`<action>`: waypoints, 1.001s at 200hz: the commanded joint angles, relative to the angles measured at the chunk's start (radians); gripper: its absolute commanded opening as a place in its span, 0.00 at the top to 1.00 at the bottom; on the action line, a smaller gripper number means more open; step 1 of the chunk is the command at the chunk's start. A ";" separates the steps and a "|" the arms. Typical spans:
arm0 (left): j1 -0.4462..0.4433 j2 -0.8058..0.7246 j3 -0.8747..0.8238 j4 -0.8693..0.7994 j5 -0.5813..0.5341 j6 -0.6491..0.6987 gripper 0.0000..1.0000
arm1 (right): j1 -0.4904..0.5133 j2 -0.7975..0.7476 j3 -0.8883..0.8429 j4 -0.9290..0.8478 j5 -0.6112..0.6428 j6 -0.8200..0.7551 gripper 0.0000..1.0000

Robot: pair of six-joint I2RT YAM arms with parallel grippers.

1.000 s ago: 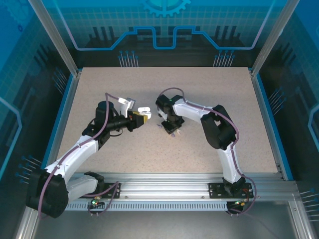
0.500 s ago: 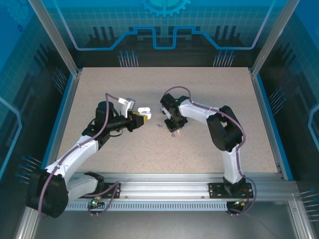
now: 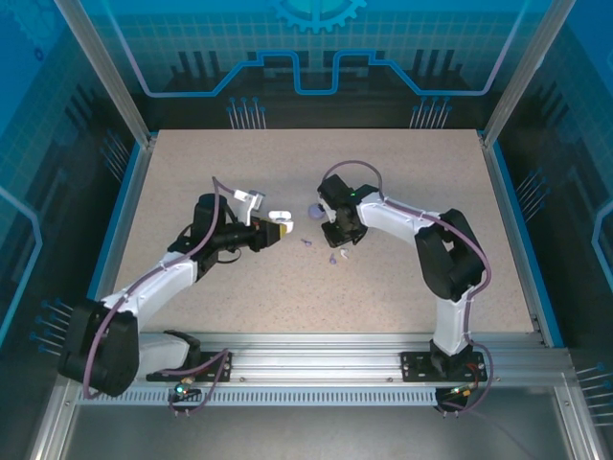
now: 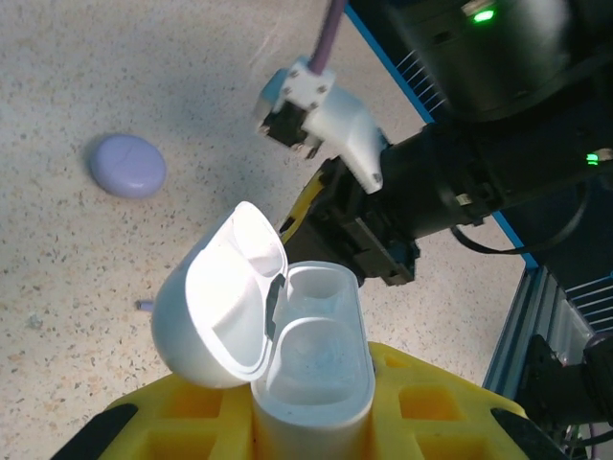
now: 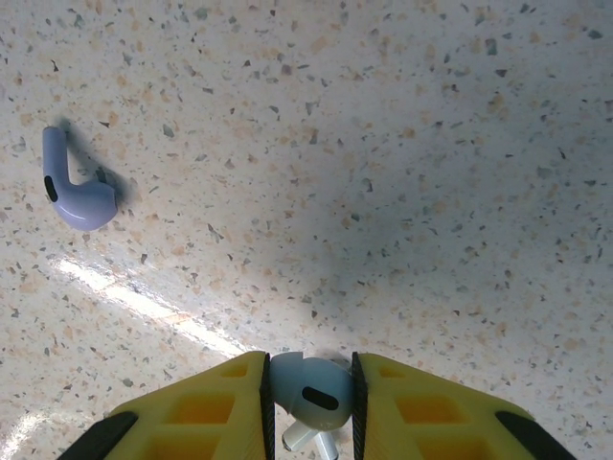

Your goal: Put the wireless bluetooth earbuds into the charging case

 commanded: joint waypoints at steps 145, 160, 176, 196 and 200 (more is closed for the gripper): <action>-0.103 0.255 0.049 0.215 0.021 -0.138 0.95 | -0.037 -0.261 -0.064 0.173 -0.187 0.108 0.74; -0.110 0.260 0.054 0.223 0.035 -0.140 0.95 | -0.036 -0.266 -0.058 0.180 -0.200 0.118 0.74; -0.123 0.261 0.056 0.235 0.048 -0.138 0.95 | -0.032 -0.271 -0.057 0.186 -0.208 0.126 0.74; -0.137 0.260 0.063 0.234 0.059 -0.127 0.95 | -0.028 -0.277 -0.050 0.190 -0.213 0.134 0.74; -0.137 0.261 0.065 0.233 0.063 -0.125 0.95 | -0.027 -0.278 -0.050 0.190 -0.214 0.135 0.74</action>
